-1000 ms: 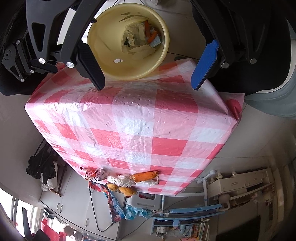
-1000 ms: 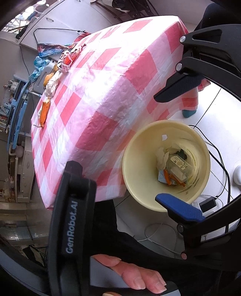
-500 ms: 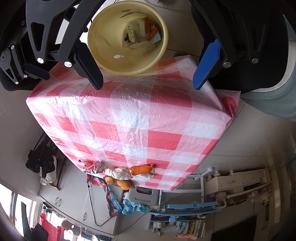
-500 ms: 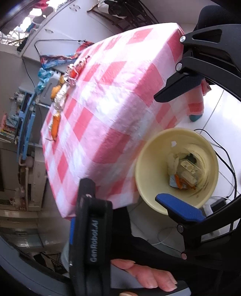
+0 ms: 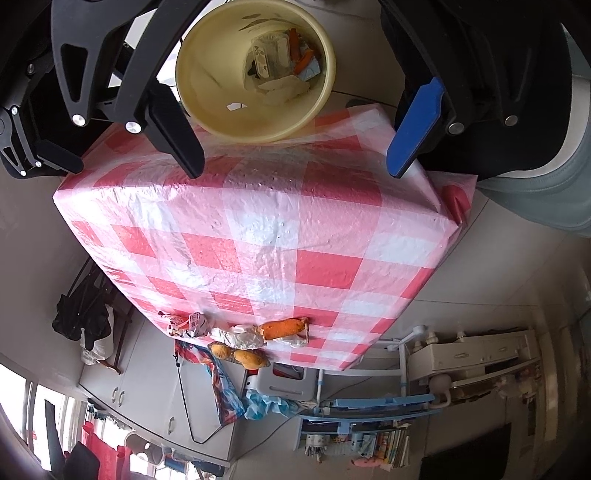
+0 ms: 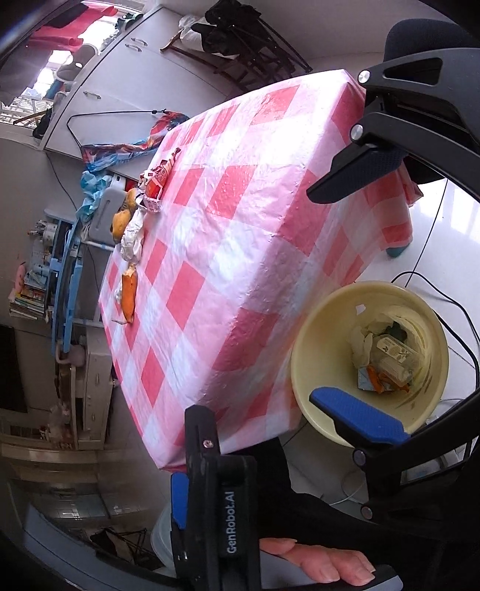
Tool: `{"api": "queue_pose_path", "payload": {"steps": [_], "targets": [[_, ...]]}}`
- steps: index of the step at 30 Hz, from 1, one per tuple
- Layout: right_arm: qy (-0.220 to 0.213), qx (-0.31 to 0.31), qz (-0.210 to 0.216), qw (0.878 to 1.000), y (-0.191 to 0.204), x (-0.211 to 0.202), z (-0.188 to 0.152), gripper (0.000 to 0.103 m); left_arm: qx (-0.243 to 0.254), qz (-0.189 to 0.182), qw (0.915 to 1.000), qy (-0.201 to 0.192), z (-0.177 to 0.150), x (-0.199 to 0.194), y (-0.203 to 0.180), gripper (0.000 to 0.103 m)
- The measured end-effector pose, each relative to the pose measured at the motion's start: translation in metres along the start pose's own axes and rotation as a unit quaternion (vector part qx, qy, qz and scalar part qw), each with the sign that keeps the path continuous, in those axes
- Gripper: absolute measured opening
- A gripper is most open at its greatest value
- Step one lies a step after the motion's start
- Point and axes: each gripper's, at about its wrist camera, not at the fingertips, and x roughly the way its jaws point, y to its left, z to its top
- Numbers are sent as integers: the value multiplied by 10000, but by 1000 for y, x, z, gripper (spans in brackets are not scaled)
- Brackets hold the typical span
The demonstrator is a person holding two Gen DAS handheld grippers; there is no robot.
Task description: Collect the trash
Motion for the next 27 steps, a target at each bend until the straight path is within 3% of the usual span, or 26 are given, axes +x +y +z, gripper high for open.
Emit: {"api": "queue_pose_path", "payload": {"steps": [27], "targets": [[-44,-52,-183,9998,4,-3,2,95,135,-28,9999,-29,3,-3,-4,96]]}}
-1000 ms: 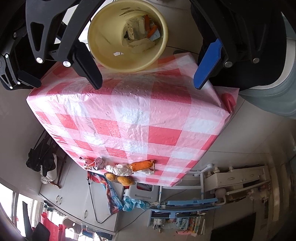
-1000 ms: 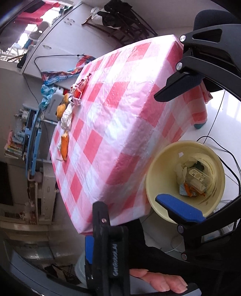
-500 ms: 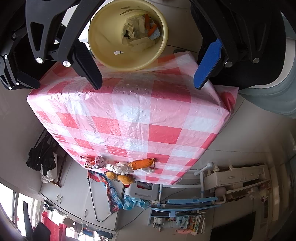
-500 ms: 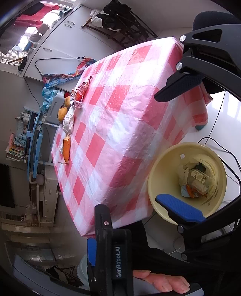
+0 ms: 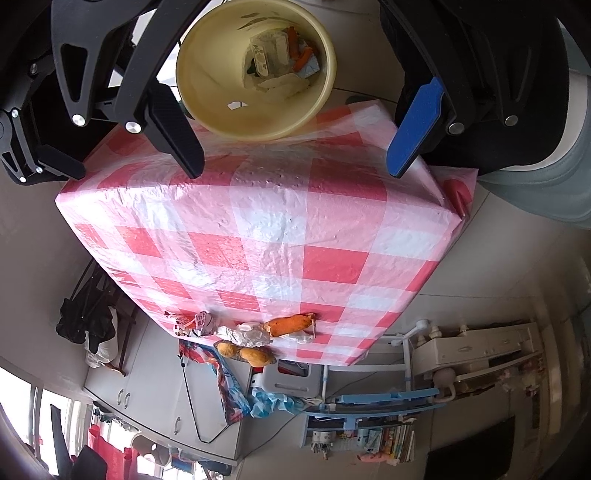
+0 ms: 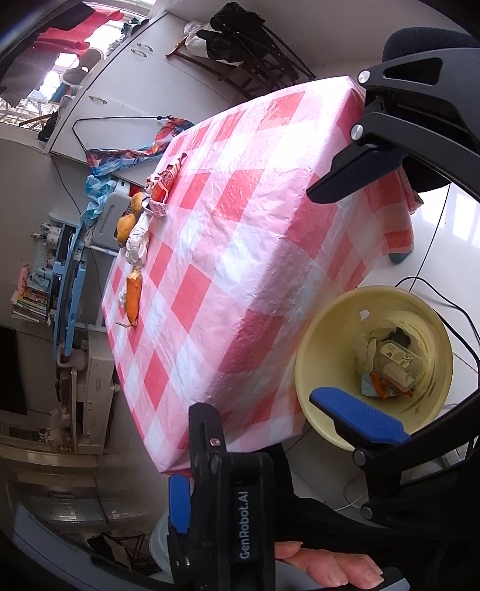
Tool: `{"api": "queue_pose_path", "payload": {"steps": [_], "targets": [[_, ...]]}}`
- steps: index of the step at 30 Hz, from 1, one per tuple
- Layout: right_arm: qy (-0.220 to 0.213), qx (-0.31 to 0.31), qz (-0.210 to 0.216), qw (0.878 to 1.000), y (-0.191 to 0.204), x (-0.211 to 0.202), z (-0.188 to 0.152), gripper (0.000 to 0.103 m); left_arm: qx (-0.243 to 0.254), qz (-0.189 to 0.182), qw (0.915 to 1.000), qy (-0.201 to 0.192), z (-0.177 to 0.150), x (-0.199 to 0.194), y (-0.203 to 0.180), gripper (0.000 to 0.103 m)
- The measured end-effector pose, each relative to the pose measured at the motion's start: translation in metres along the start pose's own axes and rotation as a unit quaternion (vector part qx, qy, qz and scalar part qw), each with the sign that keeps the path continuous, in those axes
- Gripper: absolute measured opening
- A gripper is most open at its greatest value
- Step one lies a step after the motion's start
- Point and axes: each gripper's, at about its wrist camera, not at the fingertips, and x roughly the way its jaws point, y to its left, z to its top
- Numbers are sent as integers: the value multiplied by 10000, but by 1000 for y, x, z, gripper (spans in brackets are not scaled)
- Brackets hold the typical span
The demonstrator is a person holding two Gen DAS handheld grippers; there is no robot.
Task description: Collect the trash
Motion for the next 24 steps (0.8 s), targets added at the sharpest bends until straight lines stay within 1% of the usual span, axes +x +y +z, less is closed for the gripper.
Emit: {"api": "queue_pose_path", "payload": {"steps": [11,24], "targets": [[69,-149,-53,9999,9,4,0,95,-30,-26,10000,61,0,2,0,96],[41,-181,-38,9998,12,3,1,95,4,-24,10000,89,0,4,-2,96]]}}
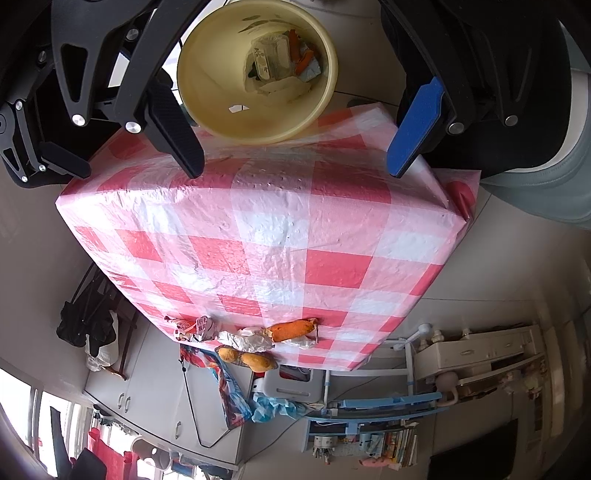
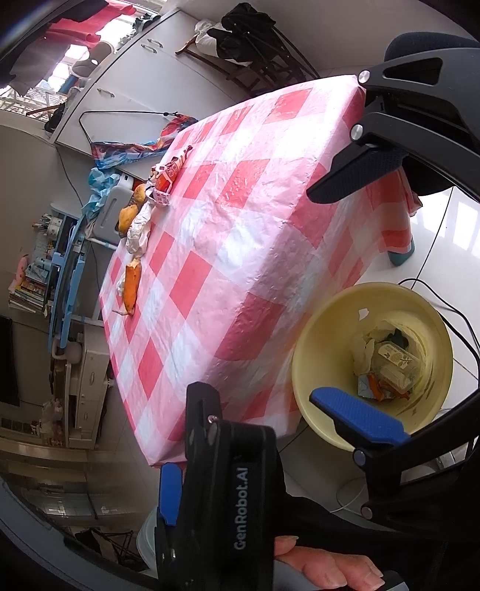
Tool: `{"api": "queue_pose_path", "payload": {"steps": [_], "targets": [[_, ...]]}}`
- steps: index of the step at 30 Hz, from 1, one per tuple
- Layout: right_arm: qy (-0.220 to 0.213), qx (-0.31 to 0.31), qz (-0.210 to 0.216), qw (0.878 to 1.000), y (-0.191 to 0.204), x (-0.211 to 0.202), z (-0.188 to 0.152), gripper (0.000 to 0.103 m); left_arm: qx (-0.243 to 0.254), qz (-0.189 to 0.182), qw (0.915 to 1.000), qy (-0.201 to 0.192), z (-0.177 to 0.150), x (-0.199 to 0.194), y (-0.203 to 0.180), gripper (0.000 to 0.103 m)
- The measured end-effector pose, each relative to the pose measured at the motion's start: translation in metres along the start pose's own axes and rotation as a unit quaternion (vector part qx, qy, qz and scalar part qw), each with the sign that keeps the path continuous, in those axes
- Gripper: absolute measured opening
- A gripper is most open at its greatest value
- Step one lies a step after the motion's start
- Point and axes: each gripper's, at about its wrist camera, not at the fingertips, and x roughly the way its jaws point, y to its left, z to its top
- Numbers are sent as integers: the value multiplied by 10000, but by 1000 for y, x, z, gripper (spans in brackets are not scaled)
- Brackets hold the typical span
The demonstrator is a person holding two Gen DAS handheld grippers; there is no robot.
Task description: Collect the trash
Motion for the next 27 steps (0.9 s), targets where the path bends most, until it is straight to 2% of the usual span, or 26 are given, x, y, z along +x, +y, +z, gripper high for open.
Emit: {"api": "queue_pose_path", "payload": {"steps": [21,27], "targets": [[-20,13,41,10000,2,0,2,95,35,3,10000,55,-2,3,0,96],[-10,-20,51,10000,3,1,2,95,-84,-35,9999,70,0,3,4,96]]}}
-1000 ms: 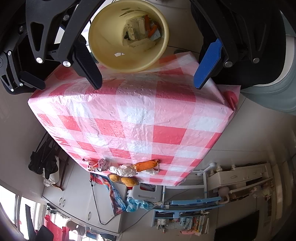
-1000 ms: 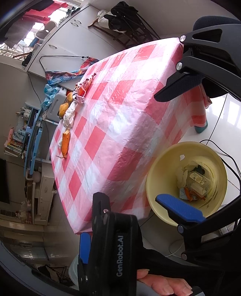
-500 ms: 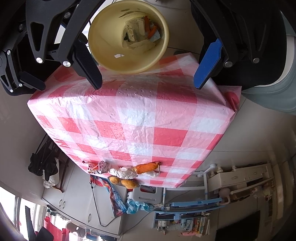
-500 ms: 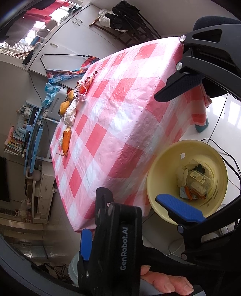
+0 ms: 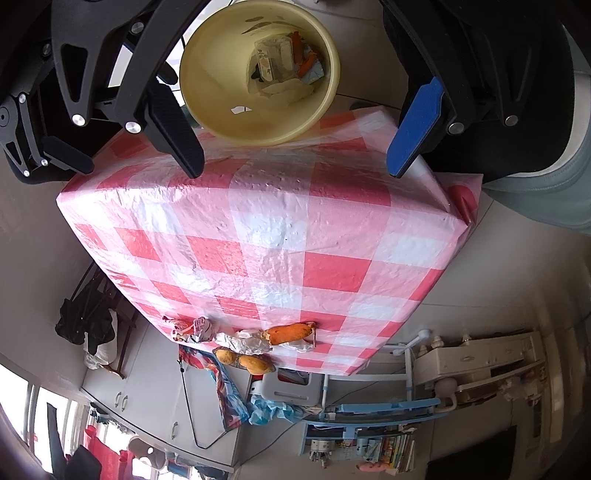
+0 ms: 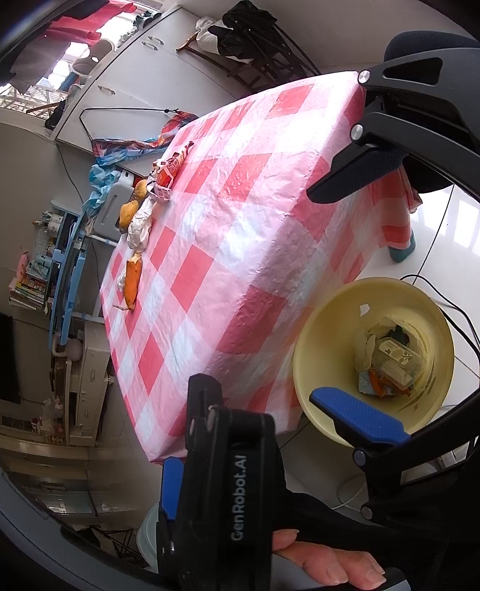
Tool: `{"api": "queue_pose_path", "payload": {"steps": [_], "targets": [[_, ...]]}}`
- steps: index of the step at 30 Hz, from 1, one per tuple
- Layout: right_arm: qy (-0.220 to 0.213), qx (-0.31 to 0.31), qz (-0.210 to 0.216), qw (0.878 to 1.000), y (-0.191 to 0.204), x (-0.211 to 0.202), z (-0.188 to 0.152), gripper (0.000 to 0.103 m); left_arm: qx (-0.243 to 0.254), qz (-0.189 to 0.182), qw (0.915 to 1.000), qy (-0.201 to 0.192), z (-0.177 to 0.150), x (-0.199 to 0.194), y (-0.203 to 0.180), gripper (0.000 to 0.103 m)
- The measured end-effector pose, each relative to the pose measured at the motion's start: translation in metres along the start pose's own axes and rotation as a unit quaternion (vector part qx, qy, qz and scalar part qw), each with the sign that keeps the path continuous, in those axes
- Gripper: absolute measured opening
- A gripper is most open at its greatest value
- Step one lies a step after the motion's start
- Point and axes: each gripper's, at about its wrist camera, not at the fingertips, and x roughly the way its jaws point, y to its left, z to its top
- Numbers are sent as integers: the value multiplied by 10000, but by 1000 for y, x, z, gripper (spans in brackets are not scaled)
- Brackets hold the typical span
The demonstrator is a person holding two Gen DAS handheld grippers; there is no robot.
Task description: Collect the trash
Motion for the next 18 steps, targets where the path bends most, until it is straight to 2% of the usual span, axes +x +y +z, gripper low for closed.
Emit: {"api": "queue_pose_path", "payload": {"steps": [18], "targets": [[-59,47,16,10000,-2,-2,1,95,-13,-9,10000,-7,2,-2,1,96]]}}
